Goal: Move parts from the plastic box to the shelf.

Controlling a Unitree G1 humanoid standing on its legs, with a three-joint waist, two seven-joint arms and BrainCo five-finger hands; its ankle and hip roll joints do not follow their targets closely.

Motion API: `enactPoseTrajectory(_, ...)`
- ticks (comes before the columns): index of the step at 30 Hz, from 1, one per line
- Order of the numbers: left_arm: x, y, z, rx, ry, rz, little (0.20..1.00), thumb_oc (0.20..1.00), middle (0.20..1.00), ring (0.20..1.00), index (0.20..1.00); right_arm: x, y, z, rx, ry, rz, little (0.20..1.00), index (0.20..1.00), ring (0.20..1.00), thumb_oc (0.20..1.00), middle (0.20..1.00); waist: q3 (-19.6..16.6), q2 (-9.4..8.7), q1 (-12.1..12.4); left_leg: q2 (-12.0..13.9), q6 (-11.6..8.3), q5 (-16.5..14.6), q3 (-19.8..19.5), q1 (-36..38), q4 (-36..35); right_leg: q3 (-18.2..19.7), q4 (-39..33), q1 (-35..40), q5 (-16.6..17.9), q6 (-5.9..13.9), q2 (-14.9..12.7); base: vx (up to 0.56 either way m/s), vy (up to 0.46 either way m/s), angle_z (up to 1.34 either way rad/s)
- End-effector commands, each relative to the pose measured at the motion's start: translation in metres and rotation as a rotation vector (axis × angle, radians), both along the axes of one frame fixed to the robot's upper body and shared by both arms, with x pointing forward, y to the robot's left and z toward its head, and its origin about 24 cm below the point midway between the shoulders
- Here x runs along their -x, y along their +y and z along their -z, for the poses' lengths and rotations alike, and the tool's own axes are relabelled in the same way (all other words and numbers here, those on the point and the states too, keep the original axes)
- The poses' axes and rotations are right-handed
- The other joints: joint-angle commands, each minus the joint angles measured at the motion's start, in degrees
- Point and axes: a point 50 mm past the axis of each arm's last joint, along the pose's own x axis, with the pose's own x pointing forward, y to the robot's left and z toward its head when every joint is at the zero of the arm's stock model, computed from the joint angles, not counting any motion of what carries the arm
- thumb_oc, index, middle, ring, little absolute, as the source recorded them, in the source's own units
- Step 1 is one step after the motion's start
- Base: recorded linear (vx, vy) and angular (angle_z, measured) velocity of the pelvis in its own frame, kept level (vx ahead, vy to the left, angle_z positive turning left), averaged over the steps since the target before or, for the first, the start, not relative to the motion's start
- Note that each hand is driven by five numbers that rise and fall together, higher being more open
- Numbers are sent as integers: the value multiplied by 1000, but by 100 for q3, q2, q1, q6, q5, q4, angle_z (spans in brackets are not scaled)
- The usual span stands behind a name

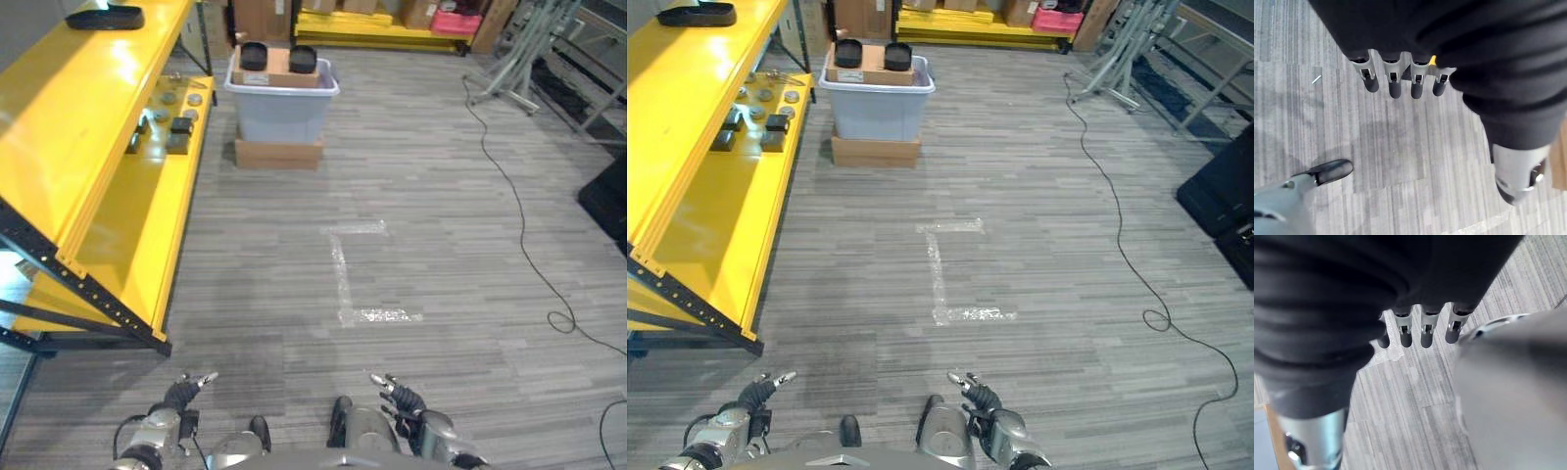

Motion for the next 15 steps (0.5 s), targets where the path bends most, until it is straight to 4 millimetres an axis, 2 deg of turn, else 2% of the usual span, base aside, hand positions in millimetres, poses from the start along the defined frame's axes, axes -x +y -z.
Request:
enactPoseTrajectory(1, 3, 1, 1, -31, 14, 19, 1000, 1000, 1000, 1000, 1000, 9, -17, 2, 81, 58, -36, 1000, 1000, 1000, 1000, 1000, -56, 11, -92, -297, 116, -1064, -164, 295, 666, 50, -320, 57, 1137, 60, 182, 362, -255, 24)
enactPoseTrajectory(2, 9, 3, 3, -33, 34, 11, 1000, 1000, 1000, 1000, 1000, 22, -22, 7, 97, 122, -52, 1000, 1000, 1000, 1000, 1000, -79, 37, -183, -207, 68, -1118, -182, 415, 711, 60, -365, 37, 948, -84, 222, 439, -336, 32)
enactPoseTrajectory(3, 12, 2, 5, -5, 39, -36, 1000, 1000, 1000, 1000, 1000, 25, -26, 7, 109, 131, -71, 1000, 1000, 1000, 1000, 1000, -115, 74, -199, -122, -14, -1158, -214, 481, 784, 16, -461, 151, 795, -225, 299, 389, -310, 35)
enactPoseTrajectory(5, 16, 2, 7, 32, 39, -107, 1000, 1000, 1000, 1000, 1000, 26, -30, 7, 117, 141, -91, 1000, 1000, 1000, 1000, 1000, -184, 109, -200, -63, -124, -1112, -275, 495, 953, 14, -571, 255, 698, -365, 397, 221, -207, 39)
enactPoseTrajectory(6, 19, 1, 8, 75, 34, -182, 1000, 1000, 1000, 1000, 1000, 25, -32, 6, 129, 146, -121, 1000, 1000, 1000, 1000, 1000, -260, 173, -162, 64, -319, -777, -283, 437, 1448, -45, -678, 401, 554, -538, 527, 239, -256, 36)
enactPoseTrajectory(7, 20, 0, 8, 87, 31, -202, 1000, 1000, 1000, 1000, 1000, 24, -33, 6, 133, 144, -127, 1000, 1000, 1000, 1000, 1000, -271, 177, -147, 127, -386, -618, -265, 355, 1763, -54, -710, 452, 498, -603, 565, 237, -318, 20)
enactPoseTrajectory(8, 21, 0, 8, 104, 25, -233, 1000, 1000, 1000, 1000, 1000, 23, -36, 4, 138, 141, -132, 1000, 1000, 1000, 1000, 1000, -249, 142, -93, 316, -550, -161, -207, -2, 2566, -54, -809, 616, 396, -734, 610, 206, -347, 5)
enactPoseTrajectory(9, 21, 0, 9, 119, 18, -266, 1000, 1000, 1000, 1000, 1000, 20, -40, 2, 153, 142, -140, 1000, 1000, 1000, 1000, 1000, -179, 46, 13, 441, -675, 131, -258, -704, 3881, -36, -852, 811, 279, -892, 621, 217, -372, -9)
enactPoseTrajectory(10, 22, 0, 9, 129, 19, -282, 1000, 1000, 1000, 1000, 1000, 19, -43, 1, 165, 144, -147, 1000, 1000, 1000, 1000, 1000, -152, 26, 55, 531, -718, 231, -302, -1056, 4384, -30, -856, 880, 224, -961, 636, 166, -283, -8)
enactPoseTrajectory(12, 21, 0, 9, 145, 23, -302, 1000, 1000, 1000, 1000, 1000, 18, -47, 0, 184, 152, -162, 1000, 1000, 1000, 1000, 1000, -86, -2, 133, 631, -703, 298, -410, -1620, 4915, -12, -880, 1036, 148, -1039, 654, 137, -152, -12)
enactPoseTrajectory(14, 21, -4, 10, 159, 40, -291, 1000, 1000, 1000, 1000, 1000, 19, -49, 0, 191, 156, -153, 1000, 1000, 1000, 1000, 1000, -9, 2, 246, 442, -574, 184, -490, -2031, 4659, 120, -927, 1246, 90, -1027, 711, 232, -75, -15)
enactPoseTrajectory(15, 22, -7, 11, 161, 49, -276, 1000, 1000, 1000, 1000, 1000, 17, -48, 0, 180, 147, -132, 1000, 1000, 1000, 1000, 1000, 5, -10, 305, 276, -515, 137, -424, -2107, 4201, 203, -973, 1323, 60, -996, 729, 301, -15, 9)
